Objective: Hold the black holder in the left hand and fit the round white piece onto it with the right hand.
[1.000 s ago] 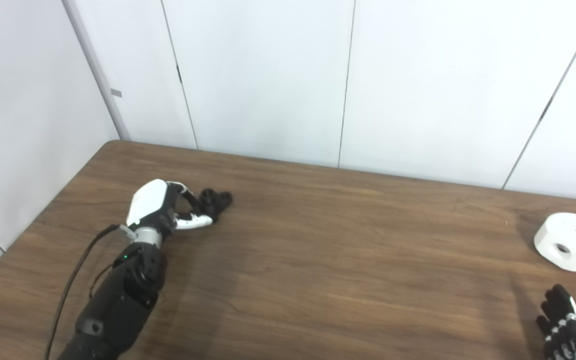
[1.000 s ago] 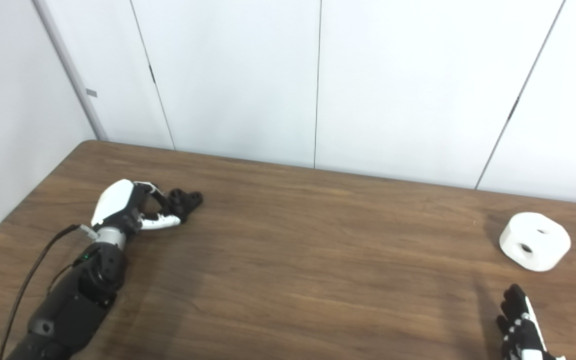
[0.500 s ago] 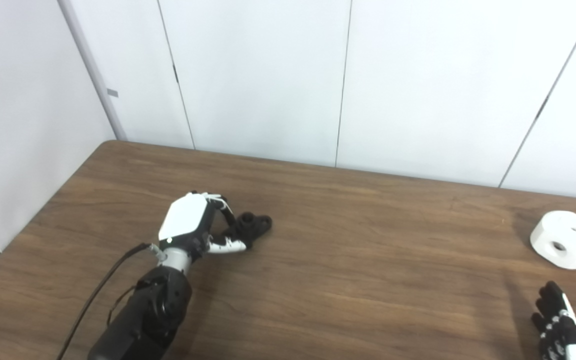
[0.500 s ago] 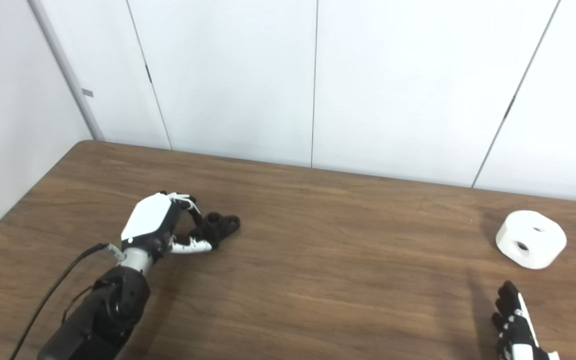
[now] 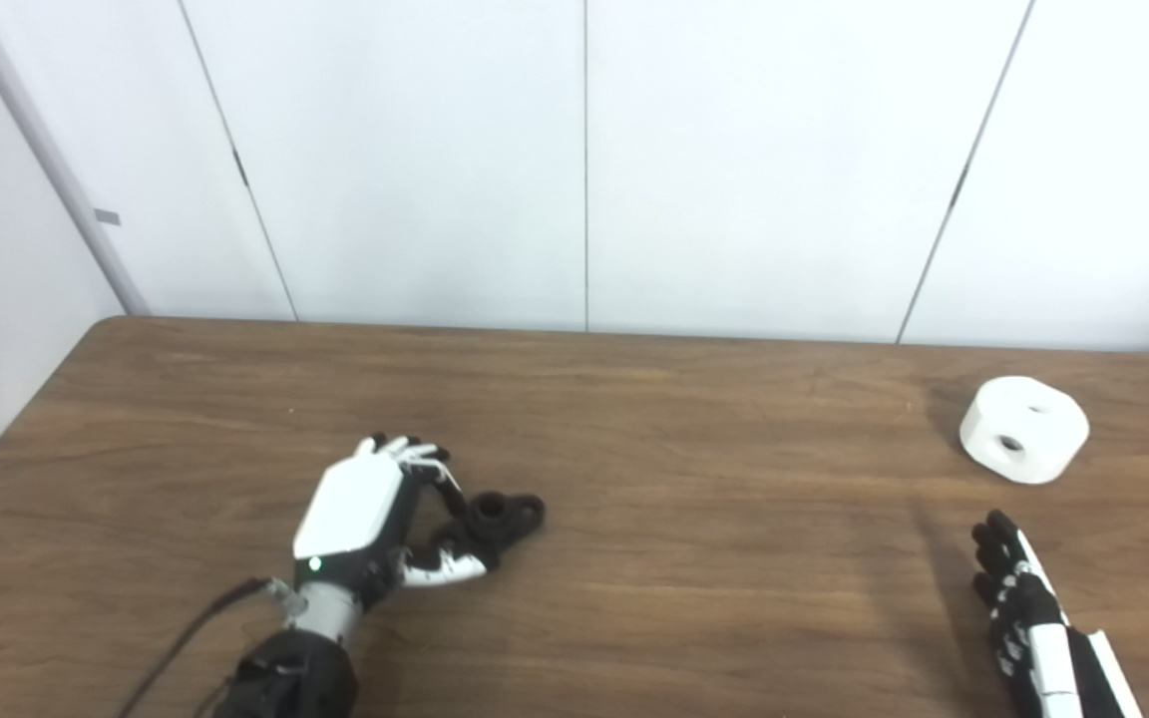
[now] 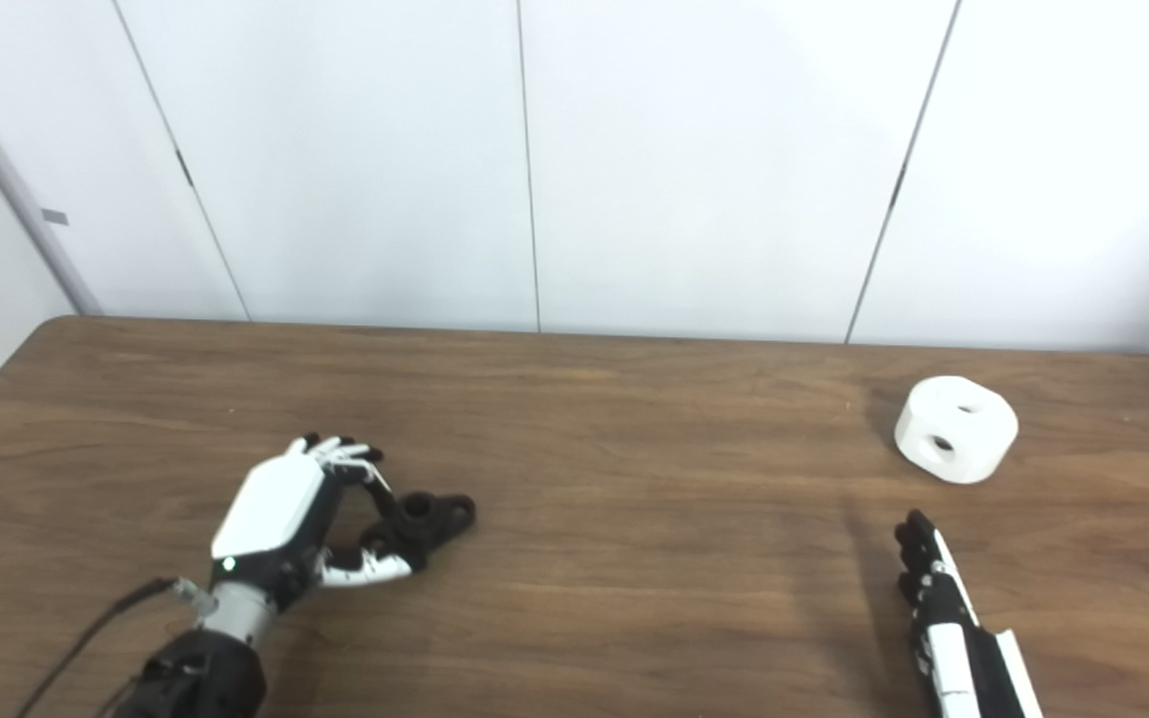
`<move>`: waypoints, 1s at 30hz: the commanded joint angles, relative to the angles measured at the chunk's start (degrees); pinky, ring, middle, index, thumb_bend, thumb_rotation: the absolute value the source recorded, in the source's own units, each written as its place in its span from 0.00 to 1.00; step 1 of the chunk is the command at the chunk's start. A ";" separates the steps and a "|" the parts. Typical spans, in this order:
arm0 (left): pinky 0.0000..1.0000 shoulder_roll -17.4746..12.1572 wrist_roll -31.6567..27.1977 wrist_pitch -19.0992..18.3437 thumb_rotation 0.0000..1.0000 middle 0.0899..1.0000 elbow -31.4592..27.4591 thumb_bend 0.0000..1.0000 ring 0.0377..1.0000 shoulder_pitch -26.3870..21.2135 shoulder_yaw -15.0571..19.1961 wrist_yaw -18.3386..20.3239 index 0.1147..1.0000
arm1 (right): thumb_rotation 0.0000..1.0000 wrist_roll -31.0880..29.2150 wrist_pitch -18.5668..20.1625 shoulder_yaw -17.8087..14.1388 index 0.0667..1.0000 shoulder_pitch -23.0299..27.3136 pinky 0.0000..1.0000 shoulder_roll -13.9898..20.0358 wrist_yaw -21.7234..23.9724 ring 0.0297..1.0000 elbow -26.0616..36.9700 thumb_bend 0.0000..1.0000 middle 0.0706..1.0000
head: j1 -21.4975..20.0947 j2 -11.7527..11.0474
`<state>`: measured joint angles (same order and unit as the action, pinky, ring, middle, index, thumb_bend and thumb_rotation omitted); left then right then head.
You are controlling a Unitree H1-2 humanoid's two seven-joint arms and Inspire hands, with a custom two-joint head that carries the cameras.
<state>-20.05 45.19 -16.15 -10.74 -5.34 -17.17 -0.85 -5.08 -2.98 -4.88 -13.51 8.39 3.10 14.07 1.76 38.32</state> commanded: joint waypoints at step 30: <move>1.00 6.46 4.88 8.02 0.05 0.82 -3.94 0.52 0.93 4.80 -6.72 4.14 0.42 | 1.00 1.81 2.31 1.89 0.96 0.82 1.00 -1.90 -3.67 1.00 6.40 0.62 0.96 | -3.05 4.46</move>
<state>-13.72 49.21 -9.85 -14.52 -0.34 -23.42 2.98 -3.07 0.44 -2.61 -13.34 8.08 -0.14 18.33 -1.23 42.71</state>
